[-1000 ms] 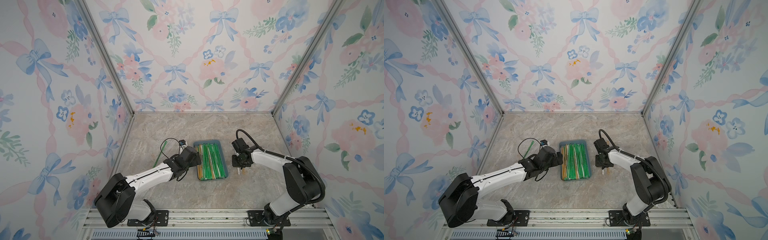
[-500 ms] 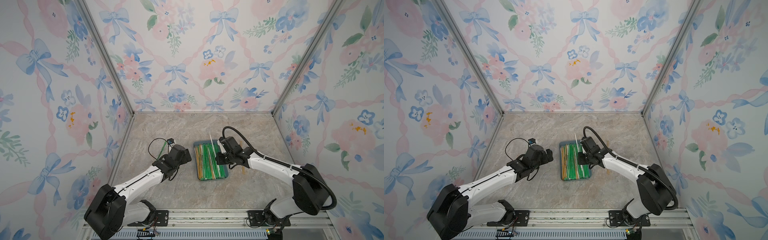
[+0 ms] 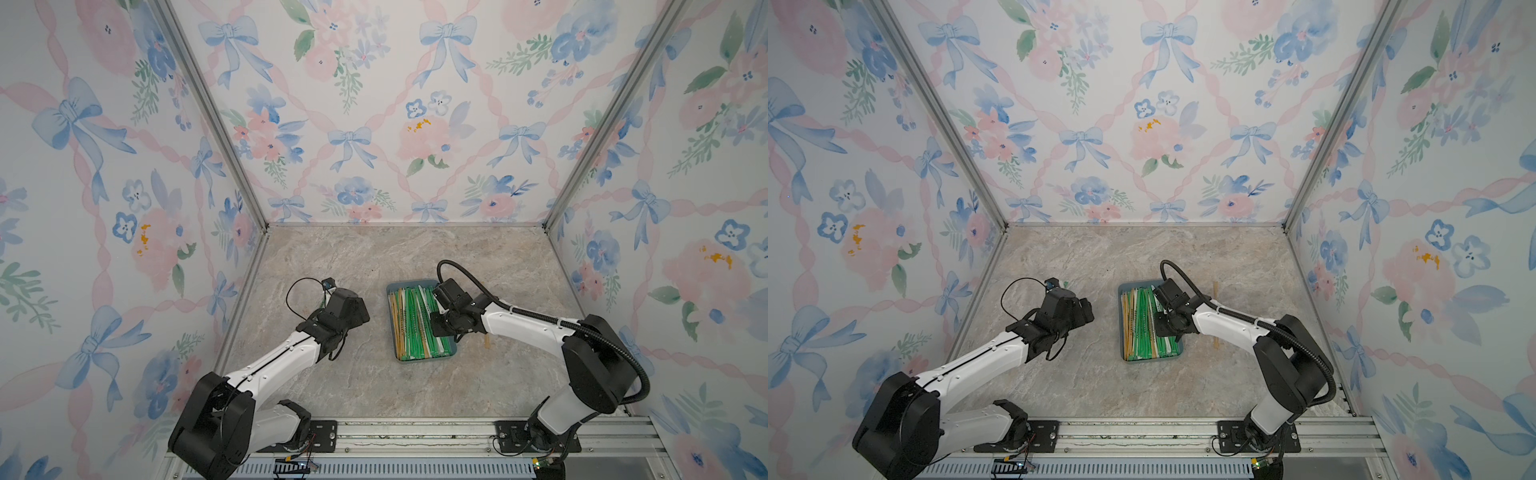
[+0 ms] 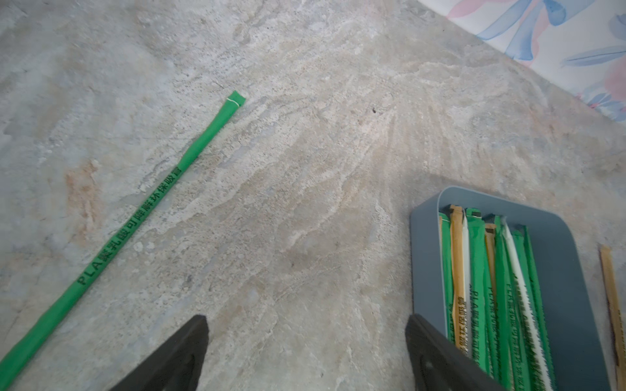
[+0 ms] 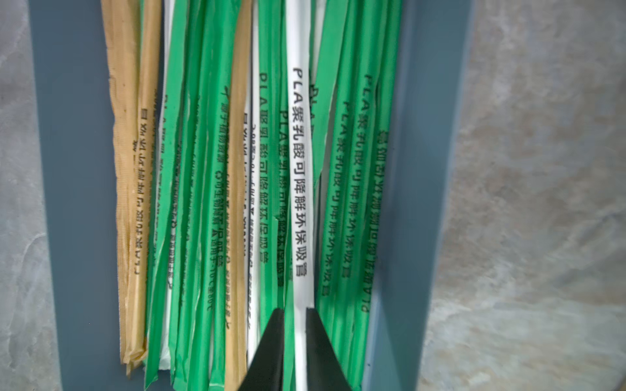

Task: Put the straws into the storage box
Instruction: Place the straw in the storage box, then pick up the straw from the center of the board.

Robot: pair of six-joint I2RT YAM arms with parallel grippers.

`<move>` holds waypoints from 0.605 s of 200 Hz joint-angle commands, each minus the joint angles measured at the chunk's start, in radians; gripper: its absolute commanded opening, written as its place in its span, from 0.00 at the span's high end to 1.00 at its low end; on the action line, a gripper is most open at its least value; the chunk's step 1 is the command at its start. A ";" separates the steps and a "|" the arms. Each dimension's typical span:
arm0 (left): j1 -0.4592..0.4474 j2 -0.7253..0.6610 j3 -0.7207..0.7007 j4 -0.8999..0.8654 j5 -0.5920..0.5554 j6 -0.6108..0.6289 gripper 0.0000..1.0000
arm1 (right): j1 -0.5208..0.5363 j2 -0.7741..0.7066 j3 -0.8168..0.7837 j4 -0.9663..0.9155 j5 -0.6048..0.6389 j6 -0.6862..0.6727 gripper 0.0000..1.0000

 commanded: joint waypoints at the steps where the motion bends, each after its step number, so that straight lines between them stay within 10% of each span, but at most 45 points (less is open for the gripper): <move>1: 0.037 0.049 0.028 -0.052 -0.021 0.064 0.07 | 0.002 -0.012 0.027 -0.057 0.041 -0.014 0.77; 121: 0.291 0.358 0.175 -0.066 0.007 0.299 0.35 | -0.088 -0.142 -0.023 -0.093 0.099 -0.021 0.52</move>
